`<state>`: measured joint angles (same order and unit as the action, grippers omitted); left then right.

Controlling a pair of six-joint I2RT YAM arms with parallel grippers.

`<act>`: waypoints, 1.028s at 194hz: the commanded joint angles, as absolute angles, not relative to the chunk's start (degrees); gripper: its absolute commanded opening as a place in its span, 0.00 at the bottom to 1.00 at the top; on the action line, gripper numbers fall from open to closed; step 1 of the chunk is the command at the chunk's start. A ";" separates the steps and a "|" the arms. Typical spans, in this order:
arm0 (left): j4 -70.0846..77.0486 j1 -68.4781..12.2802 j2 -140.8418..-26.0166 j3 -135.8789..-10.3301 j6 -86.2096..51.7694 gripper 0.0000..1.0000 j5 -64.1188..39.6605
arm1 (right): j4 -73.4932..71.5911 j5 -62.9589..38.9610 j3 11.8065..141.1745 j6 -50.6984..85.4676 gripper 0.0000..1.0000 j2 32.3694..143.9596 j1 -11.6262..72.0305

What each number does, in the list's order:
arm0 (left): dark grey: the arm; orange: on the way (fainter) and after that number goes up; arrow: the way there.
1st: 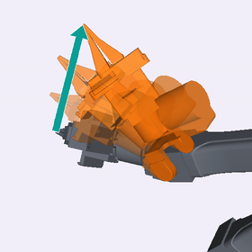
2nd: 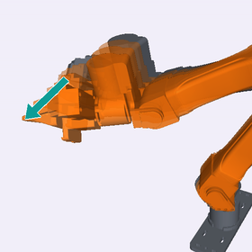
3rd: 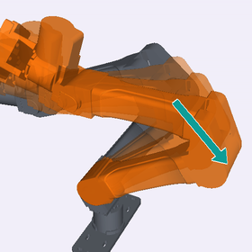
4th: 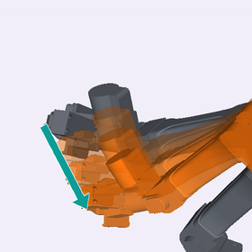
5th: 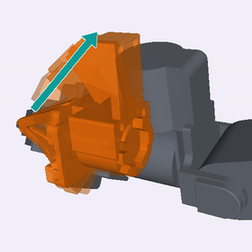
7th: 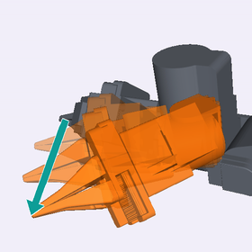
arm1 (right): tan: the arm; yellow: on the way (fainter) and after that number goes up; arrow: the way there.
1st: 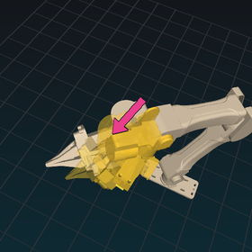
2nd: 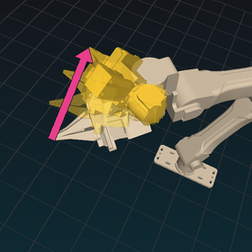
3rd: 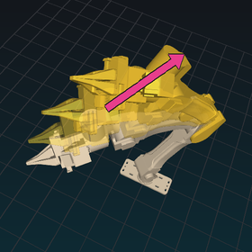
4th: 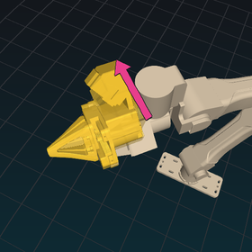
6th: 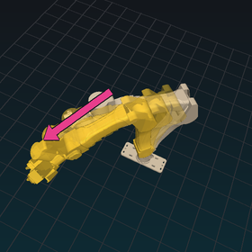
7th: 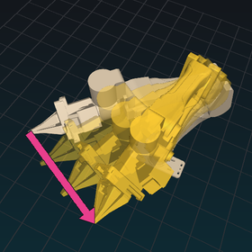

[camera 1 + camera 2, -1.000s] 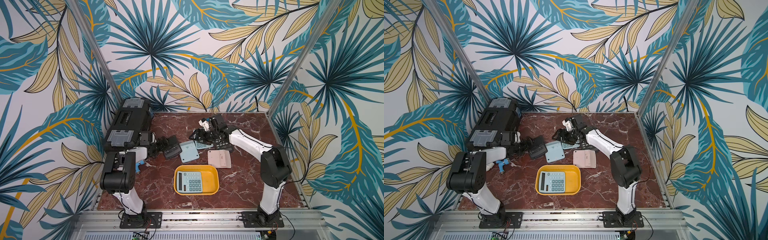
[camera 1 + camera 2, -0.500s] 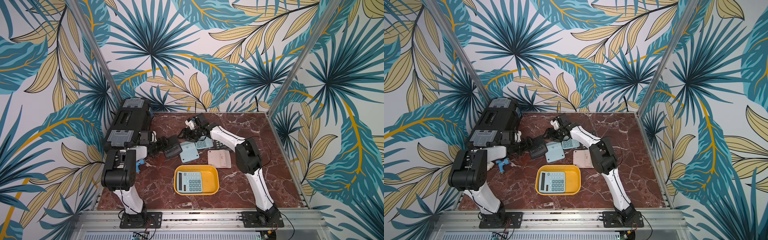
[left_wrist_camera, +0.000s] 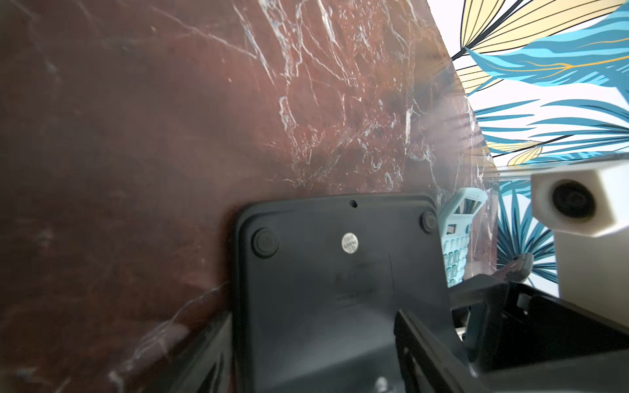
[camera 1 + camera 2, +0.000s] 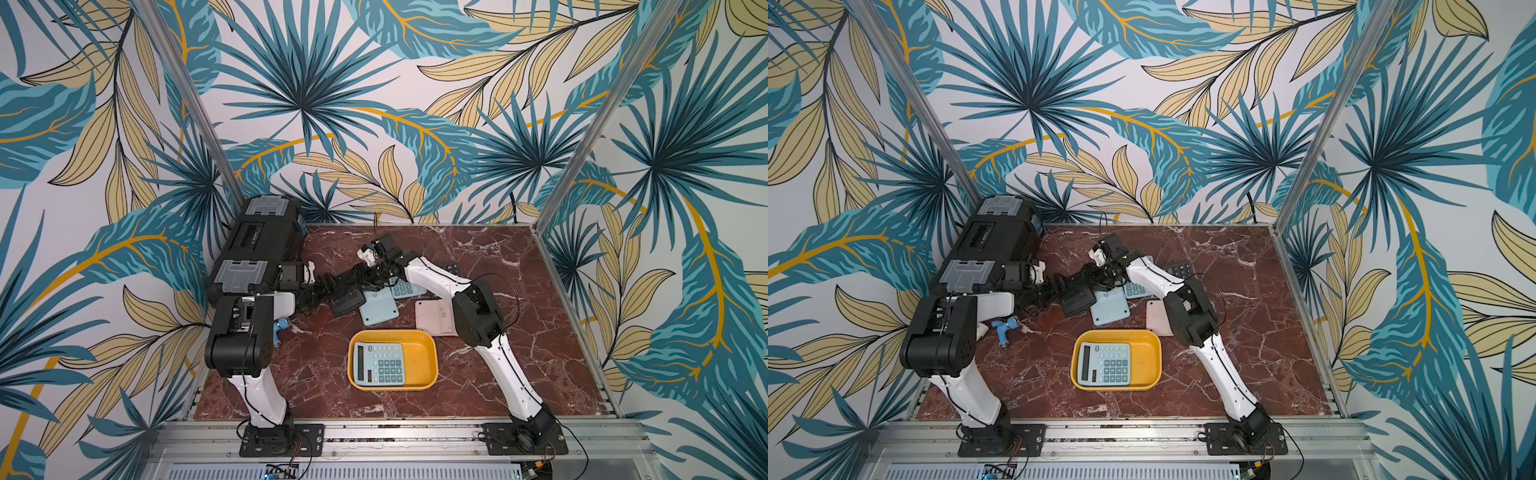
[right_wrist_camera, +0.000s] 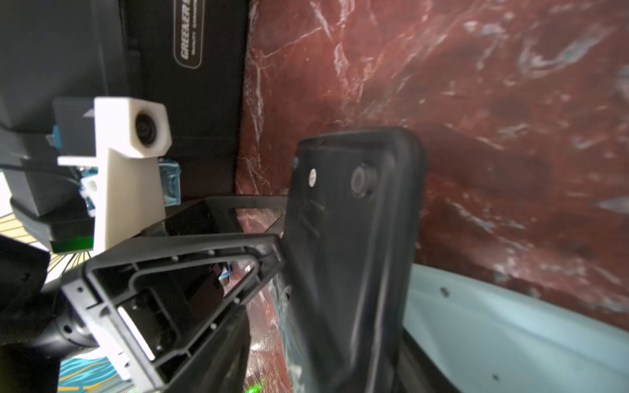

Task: Put the calculator in the storage box
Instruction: Pick up the calculator at the center of the board.

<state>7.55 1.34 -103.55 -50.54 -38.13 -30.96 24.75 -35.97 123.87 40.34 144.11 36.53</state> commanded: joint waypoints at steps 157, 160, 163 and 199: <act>-4.03 2.91 -86.46 -49.10 -39.81 0.87 -31.38 | 13.25 -32.20 100.54 39.14 0.15 124.70 37.31; -4.55 2.98 -85.92 -49.24 -40.03 0.87 -31.50 | 13.11 -31.95 100.11 38.93 0.15 124.25 37.33; -4.95 2.98 -85.45 -49.46 -40.19 0.88 -31.51 | 13.10 -31.65 99.58 38.58 0.15 123.78 37.32; -8.86 2.93 -79.98 -51.31 -44.68 0.91 -33.59 | 10.73 -25.52 93.86 32.63 0.14 116.86 37.45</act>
